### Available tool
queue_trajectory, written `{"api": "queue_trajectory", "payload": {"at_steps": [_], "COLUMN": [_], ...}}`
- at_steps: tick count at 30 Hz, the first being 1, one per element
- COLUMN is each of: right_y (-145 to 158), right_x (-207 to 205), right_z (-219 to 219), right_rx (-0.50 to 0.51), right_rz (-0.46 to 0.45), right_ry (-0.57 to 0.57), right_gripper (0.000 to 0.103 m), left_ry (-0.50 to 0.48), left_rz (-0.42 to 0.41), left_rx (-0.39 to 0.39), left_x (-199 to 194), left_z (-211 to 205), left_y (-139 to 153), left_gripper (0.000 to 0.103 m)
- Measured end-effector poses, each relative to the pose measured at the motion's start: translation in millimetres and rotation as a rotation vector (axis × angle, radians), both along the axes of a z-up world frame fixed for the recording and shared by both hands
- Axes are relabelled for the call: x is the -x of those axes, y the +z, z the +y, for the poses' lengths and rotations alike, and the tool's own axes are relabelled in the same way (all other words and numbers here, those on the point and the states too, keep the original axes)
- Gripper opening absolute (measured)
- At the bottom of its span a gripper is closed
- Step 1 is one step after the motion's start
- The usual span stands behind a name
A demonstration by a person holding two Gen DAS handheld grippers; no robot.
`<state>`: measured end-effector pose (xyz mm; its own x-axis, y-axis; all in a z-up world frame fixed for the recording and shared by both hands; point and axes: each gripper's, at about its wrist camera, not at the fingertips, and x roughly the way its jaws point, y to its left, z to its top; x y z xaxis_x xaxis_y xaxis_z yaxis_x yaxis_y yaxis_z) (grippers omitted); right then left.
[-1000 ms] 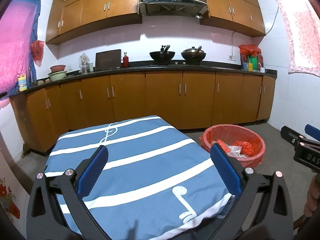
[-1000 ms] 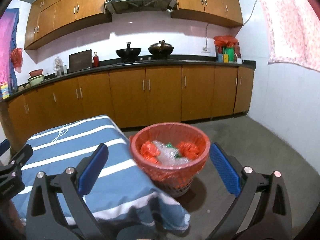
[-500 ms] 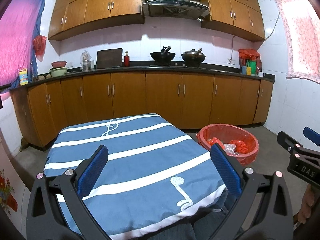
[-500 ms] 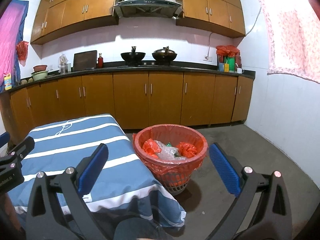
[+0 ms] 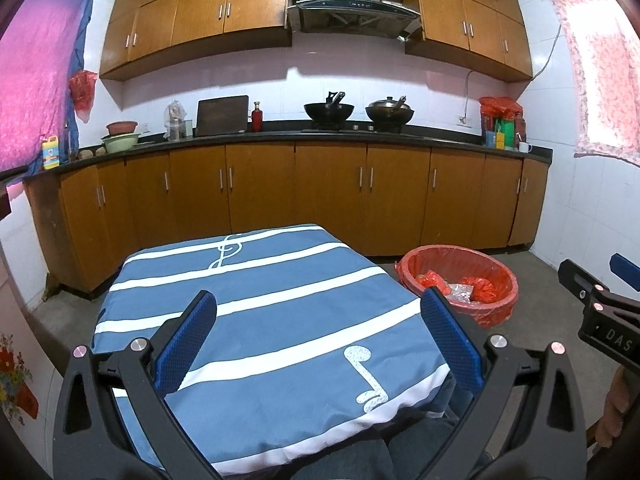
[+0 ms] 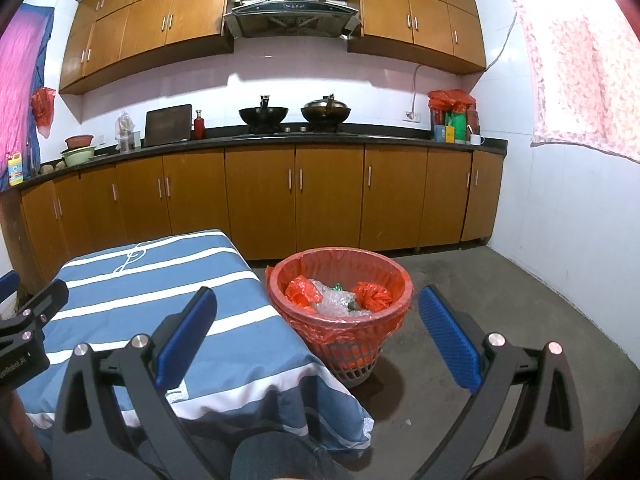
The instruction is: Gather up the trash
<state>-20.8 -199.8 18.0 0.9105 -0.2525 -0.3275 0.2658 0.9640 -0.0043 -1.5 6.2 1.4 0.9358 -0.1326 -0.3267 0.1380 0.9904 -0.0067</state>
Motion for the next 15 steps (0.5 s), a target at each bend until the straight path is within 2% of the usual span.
{"api": "queue_trajectory", "payload": {"at_steps": [15], "right_y": [0.4], "right_x": [0.2], "right_z": [0.1], "right_rx": [-0.001], "right_rz": [-0.001], "right_ry": [0.000], "right_gripper": [0.099], "left_ry": [-0.003], "left_rz": [0.008], "left_rx": [0.001], "left_x": [-0.5], "left_z": [1.1], "left_y": [-0.6], "left_gripper": [0.101]}}
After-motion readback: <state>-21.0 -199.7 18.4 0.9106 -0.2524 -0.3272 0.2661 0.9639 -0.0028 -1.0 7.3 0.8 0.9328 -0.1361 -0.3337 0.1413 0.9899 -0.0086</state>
